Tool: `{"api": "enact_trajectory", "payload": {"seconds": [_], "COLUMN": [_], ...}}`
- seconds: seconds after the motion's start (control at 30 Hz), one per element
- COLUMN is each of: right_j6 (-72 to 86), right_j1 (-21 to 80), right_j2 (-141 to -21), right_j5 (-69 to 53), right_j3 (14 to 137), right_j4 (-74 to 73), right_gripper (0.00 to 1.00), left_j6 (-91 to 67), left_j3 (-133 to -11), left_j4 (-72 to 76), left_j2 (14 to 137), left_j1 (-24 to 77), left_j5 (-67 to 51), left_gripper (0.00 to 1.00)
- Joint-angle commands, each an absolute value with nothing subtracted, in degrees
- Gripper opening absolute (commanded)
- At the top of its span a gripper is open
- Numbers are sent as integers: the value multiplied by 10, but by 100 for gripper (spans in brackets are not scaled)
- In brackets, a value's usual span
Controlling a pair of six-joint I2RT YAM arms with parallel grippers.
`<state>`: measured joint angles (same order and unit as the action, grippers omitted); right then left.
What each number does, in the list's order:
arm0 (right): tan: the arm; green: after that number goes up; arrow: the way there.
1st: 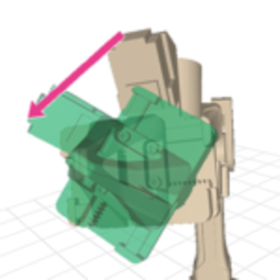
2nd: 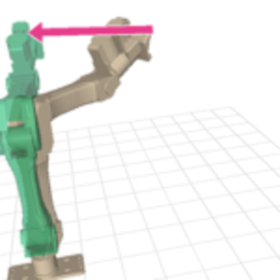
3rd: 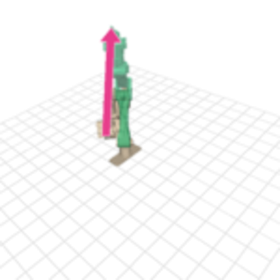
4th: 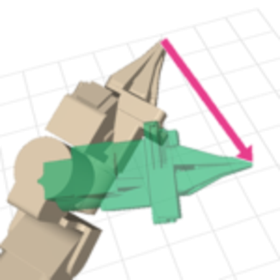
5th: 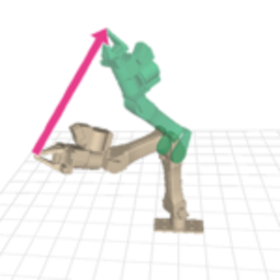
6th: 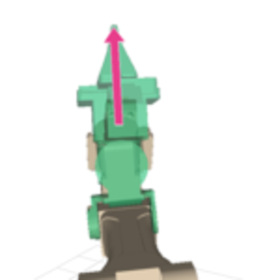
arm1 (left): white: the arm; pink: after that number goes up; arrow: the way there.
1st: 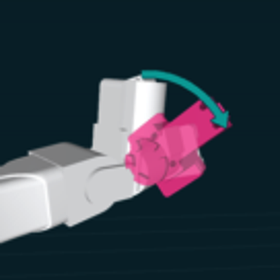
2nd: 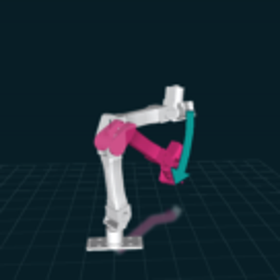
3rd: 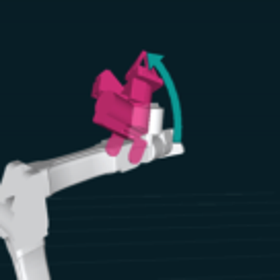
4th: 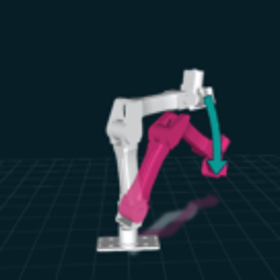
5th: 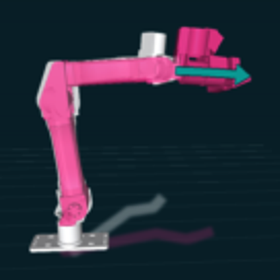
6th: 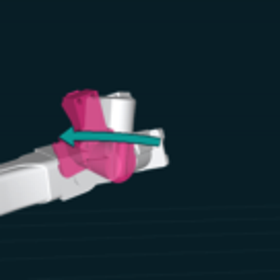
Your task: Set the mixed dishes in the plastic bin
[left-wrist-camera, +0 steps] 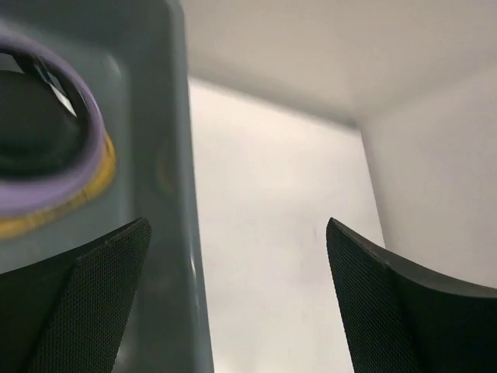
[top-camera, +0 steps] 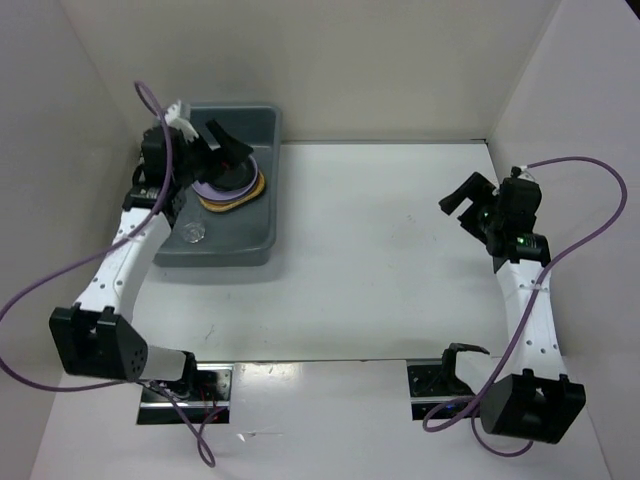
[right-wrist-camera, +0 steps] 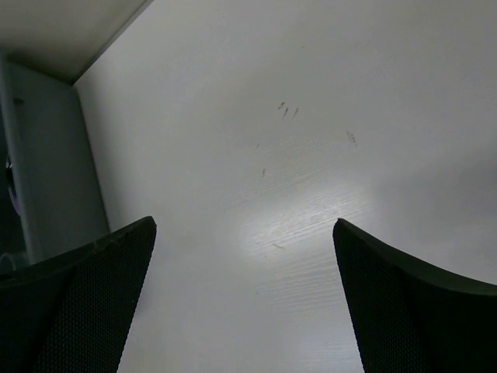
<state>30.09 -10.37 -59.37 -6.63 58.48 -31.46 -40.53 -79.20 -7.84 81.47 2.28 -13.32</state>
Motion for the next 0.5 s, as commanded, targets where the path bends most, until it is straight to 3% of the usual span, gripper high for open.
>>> {"api": "enact_trajectory", "payload": {"seconds": [0.0,0.13,0.33,0.47], "right_j6": [287,297,308,321], "right_j1": [-101,-101,-95,-74], "right_j2": [-559,-521,-419,-389], "right_j5": [-166,-256,-287,-297], "right_j3": [572,523,467,431], "right_j4": [-294,-301,-331,-326], "right_gripper": [100,100,100,100], "left_j6": [-395,-389,-419,-425], "left_j3": [-707,-633,-553,-527], "left_j4": [-112,-161,-166,-183], "left_j2": [764,646,484,442], "left_j1": [46,53,58,58], "left_j5": [-145,-106,-37,-31], "left_gripper": [100,100,100,100]}}
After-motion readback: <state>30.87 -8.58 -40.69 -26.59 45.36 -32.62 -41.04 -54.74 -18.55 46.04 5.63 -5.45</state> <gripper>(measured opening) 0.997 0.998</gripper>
